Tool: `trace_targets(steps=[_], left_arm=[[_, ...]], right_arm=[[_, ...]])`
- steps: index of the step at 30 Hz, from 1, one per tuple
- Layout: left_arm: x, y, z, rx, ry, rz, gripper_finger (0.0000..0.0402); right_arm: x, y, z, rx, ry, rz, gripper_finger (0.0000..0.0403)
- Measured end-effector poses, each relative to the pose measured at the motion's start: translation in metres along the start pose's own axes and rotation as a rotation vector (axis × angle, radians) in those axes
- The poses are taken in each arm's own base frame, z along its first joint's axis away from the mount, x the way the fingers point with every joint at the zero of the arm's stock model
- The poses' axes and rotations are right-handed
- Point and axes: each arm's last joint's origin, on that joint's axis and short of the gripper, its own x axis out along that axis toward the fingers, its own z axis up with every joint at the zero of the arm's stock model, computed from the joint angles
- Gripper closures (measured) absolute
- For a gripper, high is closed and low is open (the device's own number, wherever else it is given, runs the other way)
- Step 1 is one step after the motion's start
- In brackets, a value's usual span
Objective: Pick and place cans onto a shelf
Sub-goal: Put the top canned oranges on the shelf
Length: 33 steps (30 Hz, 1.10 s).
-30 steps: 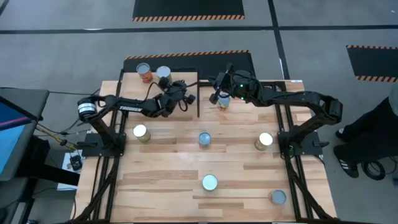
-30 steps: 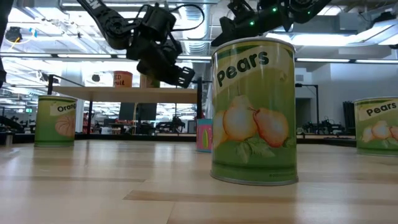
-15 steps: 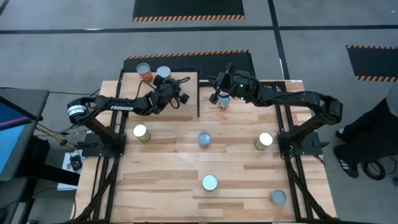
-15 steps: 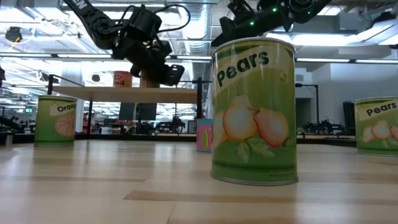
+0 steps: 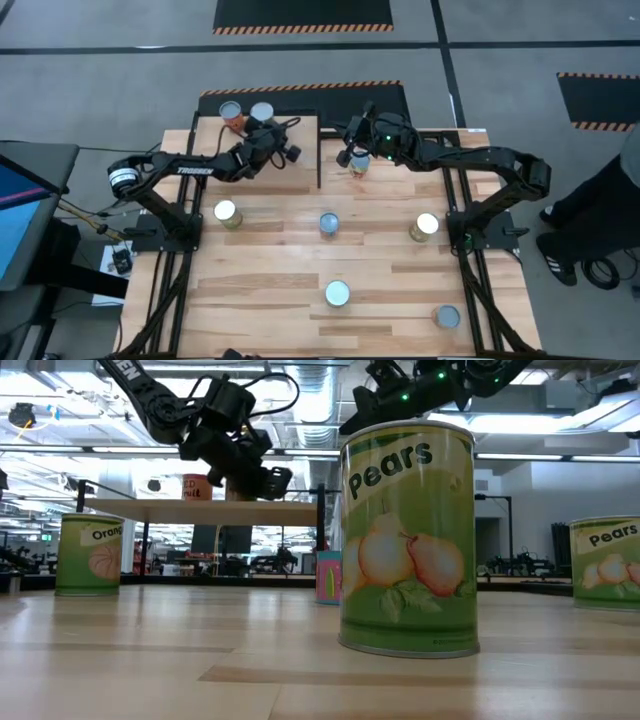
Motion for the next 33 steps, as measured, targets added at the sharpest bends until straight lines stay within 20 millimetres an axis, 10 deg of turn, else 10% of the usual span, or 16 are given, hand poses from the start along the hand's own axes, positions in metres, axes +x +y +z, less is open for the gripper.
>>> trace_targets(steps=[33], left_arm=[[0.002, 0.005, 0.015, -0.234, -0.124, -0.001, 0.0391]], right_arm=[[0.000, -0.001, 0.001, 0.003, -0.015, -0.004, 0.0394]])
